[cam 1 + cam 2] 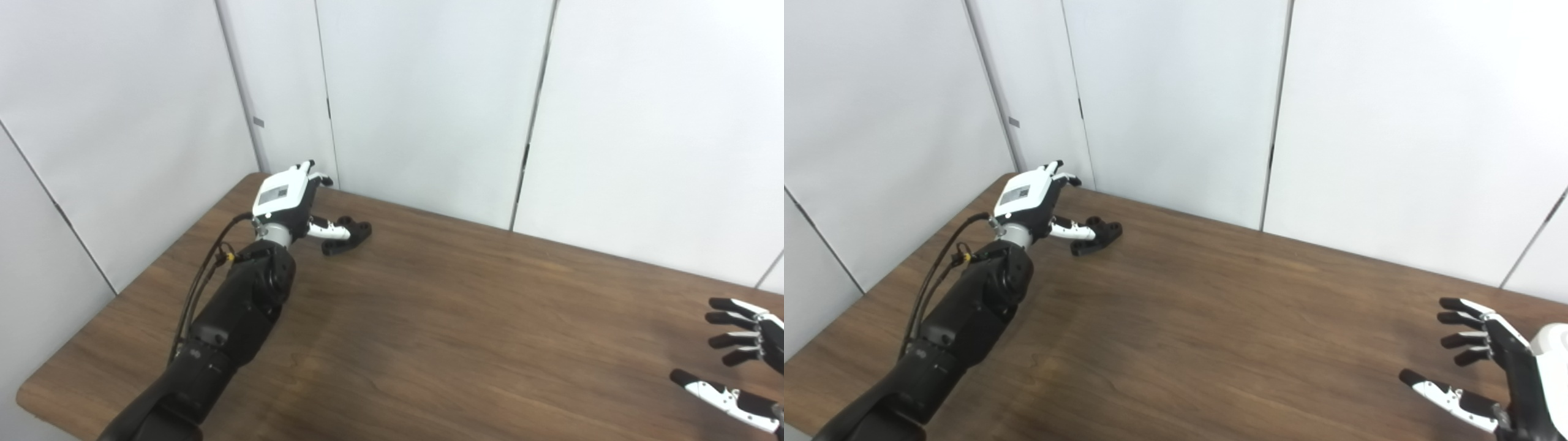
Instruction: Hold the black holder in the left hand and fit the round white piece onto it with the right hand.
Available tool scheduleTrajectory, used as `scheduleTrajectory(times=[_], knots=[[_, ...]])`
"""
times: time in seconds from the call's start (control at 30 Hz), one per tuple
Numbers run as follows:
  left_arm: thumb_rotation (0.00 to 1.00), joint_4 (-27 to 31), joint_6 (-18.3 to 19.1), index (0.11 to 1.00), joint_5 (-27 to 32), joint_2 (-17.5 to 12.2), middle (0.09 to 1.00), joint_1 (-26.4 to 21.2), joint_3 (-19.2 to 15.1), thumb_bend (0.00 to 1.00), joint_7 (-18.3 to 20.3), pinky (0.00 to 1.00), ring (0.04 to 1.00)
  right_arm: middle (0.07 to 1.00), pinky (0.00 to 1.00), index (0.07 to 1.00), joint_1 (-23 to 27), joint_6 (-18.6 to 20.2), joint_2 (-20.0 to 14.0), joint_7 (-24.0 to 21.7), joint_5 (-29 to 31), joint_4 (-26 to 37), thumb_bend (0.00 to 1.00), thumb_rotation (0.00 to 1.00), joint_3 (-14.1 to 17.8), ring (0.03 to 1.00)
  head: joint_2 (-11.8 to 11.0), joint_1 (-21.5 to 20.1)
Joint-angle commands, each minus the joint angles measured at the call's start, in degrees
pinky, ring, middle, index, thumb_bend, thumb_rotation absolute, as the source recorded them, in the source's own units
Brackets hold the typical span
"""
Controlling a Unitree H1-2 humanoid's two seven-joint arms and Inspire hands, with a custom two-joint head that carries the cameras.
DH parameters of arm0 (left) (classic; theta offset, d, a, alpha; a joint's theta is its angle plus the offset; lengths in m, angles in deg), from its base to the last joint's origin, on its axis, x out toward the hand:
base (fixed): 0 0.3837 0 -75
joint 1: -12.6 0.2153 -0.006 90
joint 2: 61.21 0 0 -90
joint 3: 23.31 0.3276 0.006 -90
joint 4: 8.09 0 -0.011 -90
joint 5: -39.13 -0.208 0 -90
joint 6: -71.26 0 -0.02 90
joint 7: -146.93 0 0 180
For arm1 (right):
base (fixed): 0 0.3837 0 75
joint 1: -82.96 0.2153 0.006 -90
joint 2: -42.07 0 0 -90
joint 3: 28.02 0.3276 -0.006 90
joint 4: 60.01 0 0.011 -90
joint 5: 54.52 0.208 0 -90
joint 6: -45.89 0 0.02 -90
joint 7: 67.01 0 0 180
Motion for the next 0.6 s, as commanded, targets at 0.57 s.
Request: scheduleTrajectory(times=[0.57], knots=[[0.47, -8.1, -1.0, 0.764, 1.5, -1.2, 1.000, -4.4, 3.1, 1.00, -2.2, 0.99, 1.000, 0.680, 0.43, 0.715, 1.6, 0.6, -2.1, -0.9, 0.0, 3.7, 0.63, 0.00, 1.3, 0.559, 0.8, -0.7]])
